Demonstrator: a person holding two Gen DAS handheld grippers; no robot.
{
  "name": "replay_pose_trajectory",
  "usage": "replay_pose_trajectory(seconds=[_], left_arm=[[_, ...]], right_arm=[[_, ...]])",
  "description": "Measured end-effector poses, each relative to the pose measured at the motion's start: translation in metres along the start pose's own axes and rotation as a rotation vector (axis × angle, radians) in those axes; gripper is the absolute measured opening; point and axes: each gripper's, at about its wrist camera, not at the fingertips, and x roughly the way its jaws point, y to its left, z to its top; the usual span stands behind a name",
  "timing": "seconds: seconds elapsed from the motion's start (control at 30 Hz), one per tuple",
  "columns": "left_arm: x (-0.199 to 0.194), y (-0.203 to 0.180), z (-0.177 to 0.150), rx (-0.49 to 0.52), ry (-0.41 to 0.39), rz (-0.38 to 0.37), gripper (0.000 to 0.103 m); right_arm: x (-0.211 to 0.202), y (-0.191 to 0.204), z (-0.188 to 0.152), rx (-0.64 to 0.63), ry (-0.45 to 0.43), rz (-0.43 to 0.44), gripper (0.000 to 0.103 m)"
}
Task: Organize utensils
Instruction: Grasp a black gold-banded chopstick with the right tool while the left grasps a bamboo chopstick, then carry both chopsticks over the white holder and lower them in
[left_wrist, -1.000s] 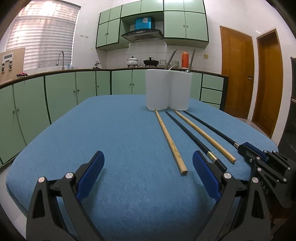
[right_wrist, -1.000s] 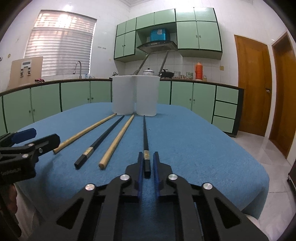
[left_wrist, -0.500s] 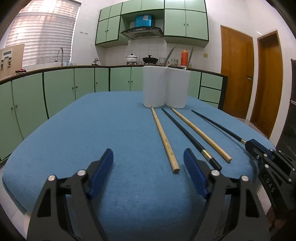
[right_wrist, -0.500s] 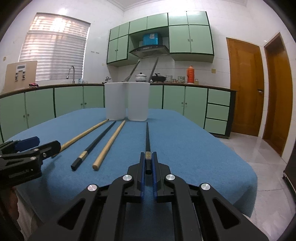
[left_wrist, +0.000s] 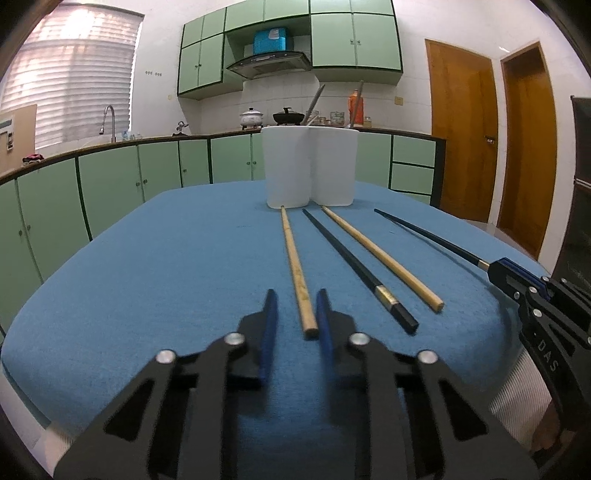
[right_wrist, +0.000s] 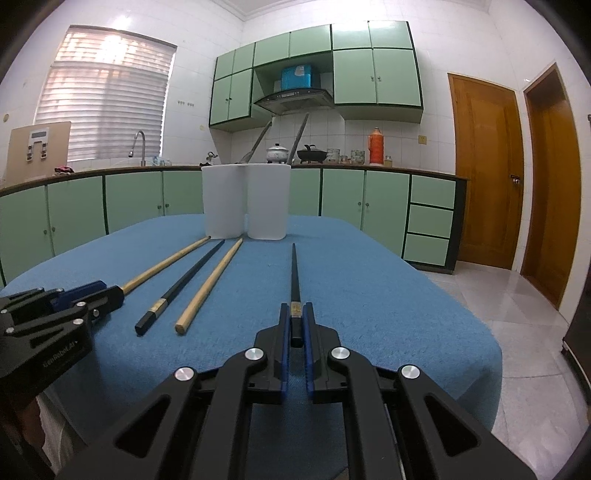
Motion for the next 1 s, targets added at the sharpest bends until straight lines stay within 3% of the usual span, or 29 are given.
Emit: replay_pose_trajectory(seconds=[0.03, 0.27, 0.43, 0.7, 1.0], left_arm=[[0.000, -0.002, 0.000, 0.003, 0.002, -0.005, 0.009], [-0.002, -0.001, 0.003, -0.020, 0.007, -0.008, 0.006], [-0.015, 0.001, 0.016, -0.015, -0.034, -0.005, 0.006], [-0.047, 0.003, 0.060, -0.002, -0.167, -0.002, 0.006], [-0.064, 0.011, 0.124, -0.002, -0.273, -0.026, 0.006]], right_arm=[[-0.001, 0.000, 0.000, 0.001, 0.000, -0.001, 0.007], [-0.005, -0.004, 0.006, 0.006, -0.015, -0.012, 0.007], [-0.010, -0.009, 0.016, 0.013, -0.039, -0.009, 0.007], [-0.025, -0.021, 0.059, 0.012, -0.120, 0.023, 0.007], [-0.025, -0.036, 0.124, 0.043, -0.162, 0.139, 0.007]])
